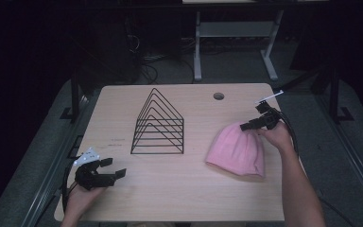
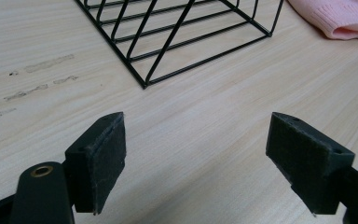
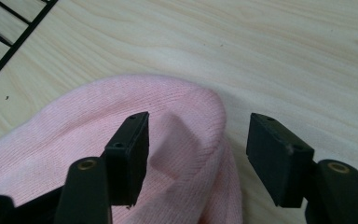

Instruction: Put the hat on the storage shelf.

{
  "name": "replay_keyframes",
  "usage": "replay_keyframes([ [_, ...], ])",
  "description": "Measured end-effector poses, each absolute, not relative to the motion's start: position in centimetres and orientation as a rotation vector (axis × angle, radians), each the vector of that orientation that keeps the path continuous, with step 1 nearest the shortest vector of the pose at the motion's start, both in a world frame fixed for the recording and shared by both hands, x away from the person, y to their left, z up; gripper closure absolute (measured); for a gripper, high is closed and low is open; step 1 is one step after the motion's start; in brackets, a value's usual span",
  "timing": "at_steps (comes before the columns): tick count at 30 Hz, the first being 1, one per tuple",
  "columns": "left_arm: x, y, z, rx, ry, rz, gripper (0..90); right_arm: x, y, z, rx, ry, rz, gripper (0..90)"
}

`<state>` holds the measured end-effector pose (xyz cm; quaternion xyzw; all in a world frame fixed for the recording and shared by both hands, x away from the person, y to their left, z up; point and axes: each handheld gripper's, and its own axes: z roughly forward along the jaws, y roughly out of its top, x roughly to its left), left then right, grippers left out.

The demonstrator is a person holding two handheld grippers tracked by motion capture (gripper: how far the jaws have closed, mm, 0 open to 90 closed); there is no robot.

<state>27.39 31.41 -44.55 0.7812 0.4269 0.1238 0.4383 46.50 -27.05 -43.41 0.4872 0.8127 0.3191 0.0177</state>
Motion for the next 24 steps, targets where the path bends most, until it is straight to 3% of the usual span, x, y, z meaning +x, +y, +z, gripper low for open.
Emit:
replay_keyframes([
  [18, 27.5, 31.5, -44.7, 1.946, 1.062, 0.299, 19.6, 47.2, -26.8, -45.5, 1.6, 2.54, 1.036, 56.6],
  [24, 27.5, 31.5, -44.8, 1.952, 1.06, 0.298, 19.6, 47.1, -27.1, -45.8, 1.618, 2.53, 1.084, 67.5],
])
